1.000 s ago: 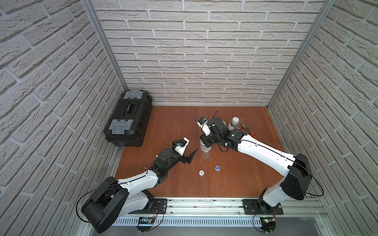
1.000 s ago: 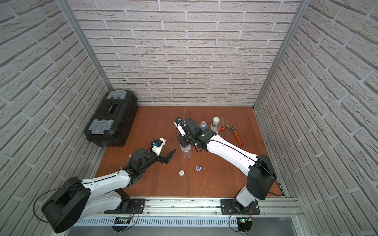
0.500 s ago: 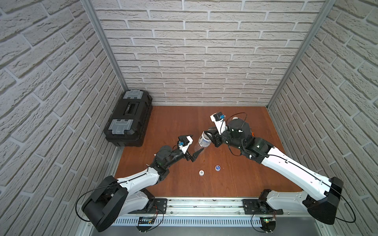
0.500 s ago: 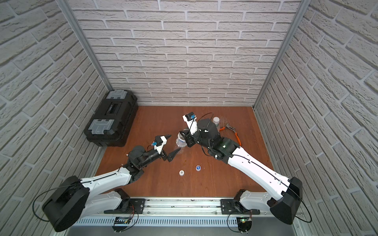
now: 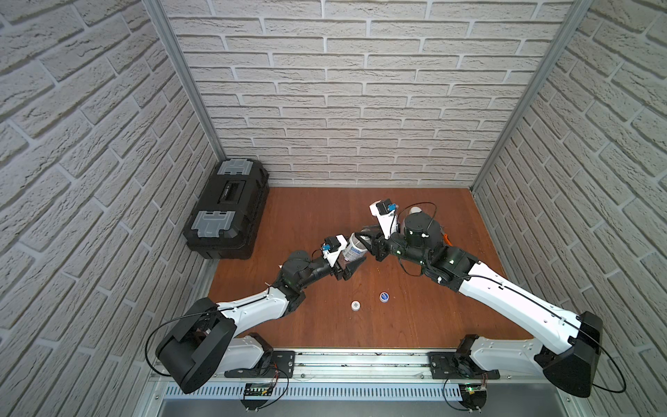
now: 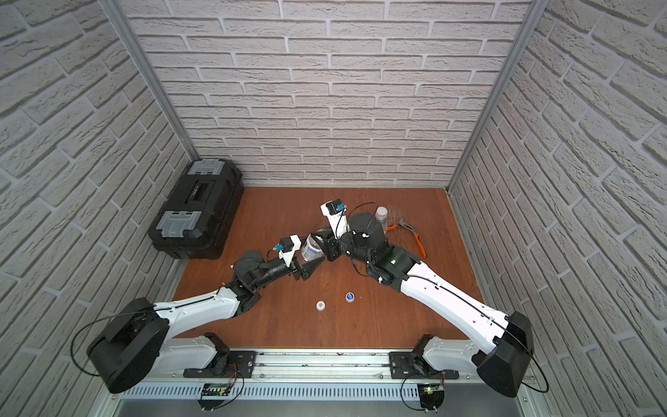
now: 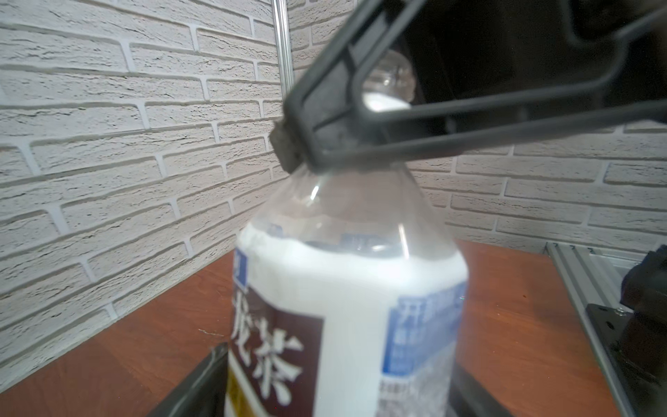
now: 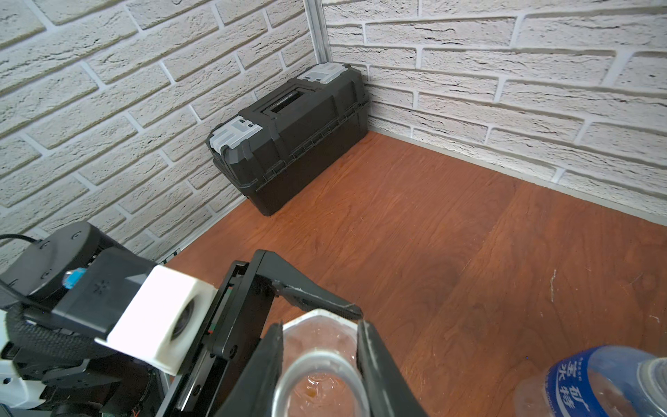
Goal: Screw on the bottle caps
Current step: Pick up the plastic bottle at the center of the board.
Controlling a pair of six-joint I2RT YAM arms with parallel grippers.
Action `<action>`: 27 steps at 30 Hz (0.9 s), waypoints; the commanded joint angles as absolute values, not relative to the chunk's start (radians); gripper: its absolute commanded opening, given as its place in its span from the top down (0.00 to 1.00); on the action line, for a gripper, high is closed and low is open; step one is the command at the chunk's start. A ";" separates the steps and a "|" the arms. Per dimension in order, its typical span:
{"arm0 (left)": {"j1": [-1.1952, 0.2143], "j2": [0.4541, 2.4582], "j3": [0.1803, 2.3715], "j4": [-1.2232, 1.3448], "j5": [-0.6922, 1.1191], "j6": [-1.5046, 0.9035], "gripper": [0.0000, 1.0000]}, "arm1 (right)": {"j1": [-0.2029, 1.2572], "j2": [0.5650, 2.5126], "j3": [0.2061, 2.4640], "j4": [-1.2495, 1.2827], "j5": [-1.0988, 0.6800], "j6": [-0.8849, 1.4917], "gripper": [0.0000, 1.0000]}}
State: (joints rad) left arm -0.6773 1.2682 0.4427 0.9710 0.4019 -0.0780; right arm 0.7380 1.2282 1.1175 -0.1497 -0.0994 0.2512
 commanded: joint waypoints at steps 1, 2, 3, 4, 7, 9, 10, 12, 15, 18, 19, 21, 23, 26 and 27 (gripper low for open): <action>-0.681 1.235 0.470 0.971 0.415 -0.051 0.25 | 0.739 1.200 1.107 -0.097 -0.121 0.256 0.78; -0.681 1.229 0.467 0.965 0.410 -0.042 0.27 | 0.740 1.203 1.109 -0.099 -0.130 0.254 0.78; -0.682 1.219 0.466 0.953 0.407 -0.030 0.30 | 0.740 1.207 1.113 -0.110 -0.139 0.248 0.78; -0.681 1.210 0.466 0.934 0.402 -0.019 0.33 | 0.741 1.211 1.119 -0.122 -0.143 0.247 0.78; -0.681 1.182 0.462 0.883 0.392 0.013 0.38 | 0.740 1.215 1.127 -0.153 -0.145 0.244 0.76; -0.681 1.168 0.452 0.863 0.374 0.040 0.38 | 0.740 1.216 1.137 -0.173 -0.141 0.243 0.72; -0.681 1.163 0.447 0.851 0.359 0.053 0.38 | 0.740 1.219 1.143 -0.182 -0.142 0.244 0.66; -0.680 1.160 0.440 0.809 0.327 0.087 0.39 | 0.741 1.230 1.168 -0.221 -0.144 0.243 0.52; -0.656 1.157 0.405 0.795 0.262 0.083 0.40 | 0.741 1.235 1.213 -0.310 -0.125 0.234 0.38; -0.605 1.140 0.338 0.834 0.193 0.032 0.41 | 0.744 1.249 1.250 -0.452 -0.063 0.211 0.34; -0.589 1.128 0.319 0.839 0.181 0.022 0.41 | 0.748 1.258 1.258 -0.495 -0.038 0.208 0.33; -0.552 1.094 0.282 0.827 0.133 0.003 0.41 | 0.769 1.295 1.274 -0.608 0.009 0.198 0.32; -0.512 1.056 0.240 0.834 0.095 -0.021 0.41 | 0.806 1.356 1.288 -0.707 0.041 0.186 0.31; -0.458 0.971 0.184 0.837 0.083 -0.061 0.41 | 0.853 1.454 1.282 -0.812 0.077 0.215 0.30; -0.453 0.936 0.178 0.810 0.076 -0.063 0.41 | 0.863 1.484 1.272 -0.823 0.070 0.233 0.30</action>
